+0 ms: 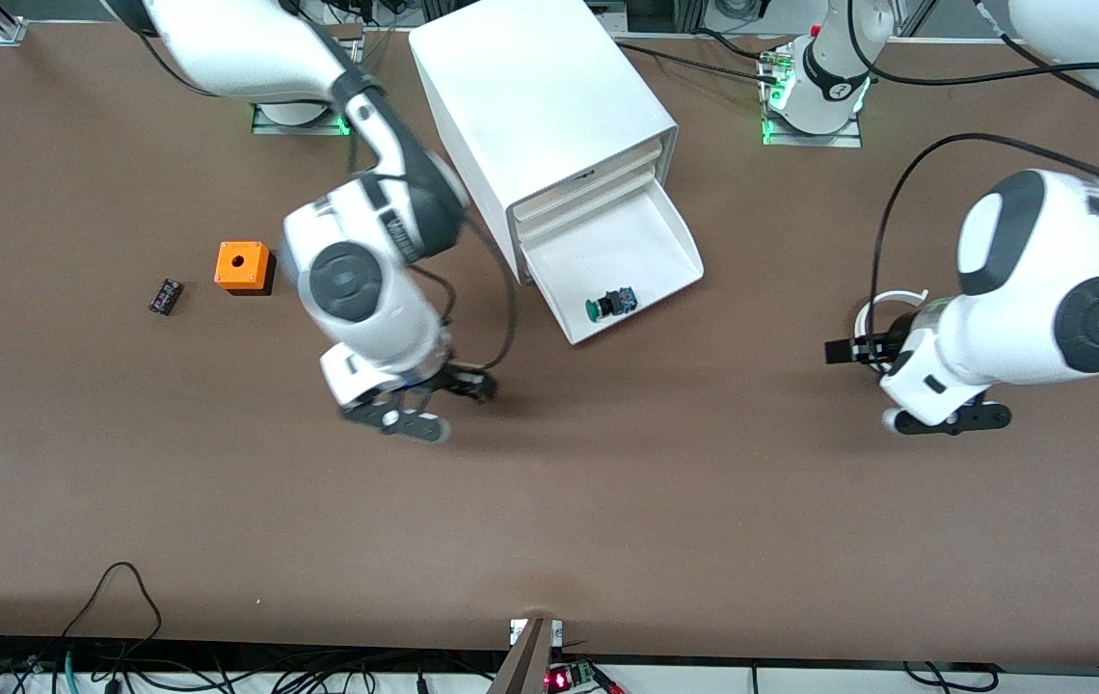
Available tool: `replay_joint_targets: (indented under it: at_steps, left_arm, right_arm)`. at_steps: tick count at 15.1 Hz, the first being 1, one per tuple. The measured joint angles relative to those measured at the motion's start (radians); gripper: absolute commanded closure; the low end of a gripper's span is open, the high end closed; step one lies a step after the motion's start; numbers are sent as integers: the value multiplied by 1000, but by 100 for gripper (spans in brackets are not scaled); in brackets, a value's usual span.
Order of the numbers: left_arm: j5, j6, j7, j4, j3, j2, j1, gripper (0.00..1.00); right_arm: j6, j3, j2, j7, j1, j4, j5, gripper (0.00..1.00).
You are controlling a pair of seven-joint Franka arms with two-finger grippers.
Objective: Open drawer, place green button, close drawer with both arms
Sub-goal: 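Withdraw the right gripper while the left gripper moves to the drawer front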
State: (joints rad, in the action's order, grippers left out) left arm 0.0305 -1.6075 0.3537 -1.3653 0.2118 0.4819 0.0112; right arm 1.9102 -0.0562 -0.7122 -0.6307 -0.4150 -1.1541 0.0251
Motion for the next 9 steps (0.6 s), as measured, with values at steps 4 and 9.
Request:
replay_joint_targets:
  at_steps: [4, 9]
  left_arm:
    - [0, -159, 198, -96, 3, 2, 85, 0]
    - [0, -460, 392, -272, 12, 1, 179, 0]
  right_arm:
    - [-4, 1, 92, 380, 208, -163, 28, 0]
    - [2, 13, 218, 615, 360, -299, 29, 0]
